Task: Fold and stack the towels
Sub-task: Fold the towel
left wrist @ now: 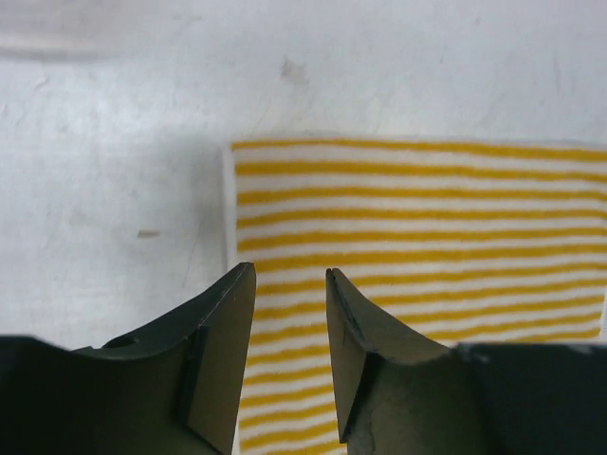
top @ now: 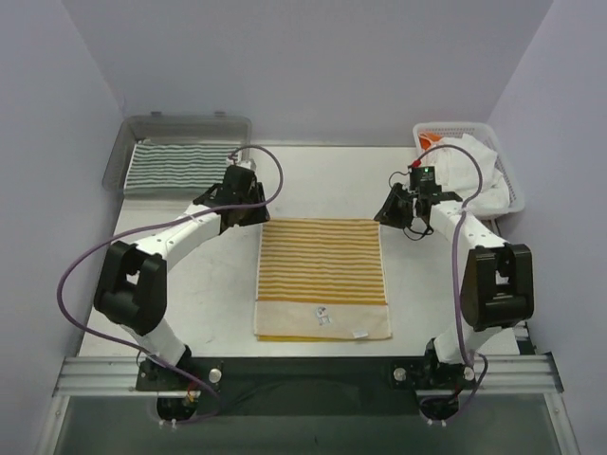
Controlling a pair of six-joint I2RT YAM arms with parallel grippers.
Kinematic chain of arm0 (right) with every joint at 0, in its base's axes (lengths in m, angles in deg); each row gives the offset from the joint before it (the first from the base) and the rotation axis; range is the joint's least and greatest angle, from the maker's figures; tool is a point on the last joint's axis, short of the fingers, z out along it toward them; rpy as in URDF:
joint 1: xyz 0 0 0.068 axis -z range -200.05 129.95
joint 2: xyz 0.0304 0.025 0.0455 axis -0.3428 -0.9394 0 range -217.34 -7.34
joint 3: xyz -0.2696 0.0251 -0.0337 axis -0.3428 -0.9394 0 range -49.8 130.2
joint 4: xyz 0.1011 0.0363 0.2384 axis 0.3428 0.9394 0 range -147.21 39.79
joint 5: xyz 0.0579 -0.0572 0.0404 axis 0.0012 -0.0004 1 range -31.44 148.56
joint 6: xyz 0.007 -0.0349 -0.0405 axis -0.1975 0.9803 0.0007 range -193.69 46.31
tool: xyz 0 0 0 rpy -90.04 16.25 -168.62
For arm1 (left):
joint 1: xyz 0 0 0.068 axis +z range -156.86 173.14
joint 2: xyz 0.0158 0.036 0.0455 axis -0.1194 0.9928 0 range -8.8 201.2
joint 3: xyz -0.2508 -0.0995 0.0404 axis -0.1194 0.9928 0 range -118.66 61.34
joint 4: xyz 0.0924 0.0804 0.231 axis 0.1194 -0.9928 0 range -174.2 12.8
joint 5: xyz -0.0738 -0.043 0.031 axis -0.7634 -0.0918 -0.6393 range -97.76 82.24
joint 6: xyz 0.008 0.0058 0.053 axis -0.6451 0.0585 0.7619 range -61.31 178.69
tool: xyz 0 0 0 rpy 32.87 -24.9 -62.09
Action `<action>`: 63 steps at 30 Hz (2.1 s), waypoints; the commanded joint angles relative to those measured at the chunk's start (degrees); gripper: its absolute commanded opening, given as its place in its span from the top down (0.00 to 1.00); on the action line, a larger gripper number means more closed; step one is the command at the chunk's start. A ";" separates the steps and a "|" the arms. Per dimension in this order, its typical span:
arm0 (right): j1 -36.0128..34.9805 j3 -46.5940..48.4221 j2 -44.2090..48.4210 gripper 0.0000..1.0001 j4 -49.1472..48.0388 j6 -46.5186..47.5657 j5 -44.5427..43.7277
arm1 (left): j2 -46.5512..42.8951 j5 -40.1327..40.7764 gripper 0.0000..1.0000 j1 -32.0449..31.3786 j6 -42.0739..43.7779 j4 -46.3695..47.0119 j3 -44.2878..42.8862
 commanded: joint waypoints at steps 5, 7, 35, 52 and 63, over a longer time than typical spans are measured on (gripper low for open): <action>1.36 9.23 -15.97 0.78 -8.63 -2.11 8.86 | 13.32 -7.46 0.61 2.62 1.15 5.68 -10.23; 2.76 8.45 -18.52 0.78 -9.86 -2.74 9.49 | 15.87 -8.25 0.66 3.24 0.96 6.21 -9.53; 6.11 8.53 -12.47 0.50 -3.10 12.20 4.83 | 22.12 -7.37 0.27 4.74 14.50 6.39 -18.13; 6.28 7.65 -11.06 0.50 -2.13 12.91 3.34 | 29.77 -5.71 0.49 2.01 15.82 2.44 -21.04; 6.37 10.46 -10.97 0.49 -0.02 13.17 0.61 | 28.54 -5.01 0.85 1.57 17.66 -0.03 -19.89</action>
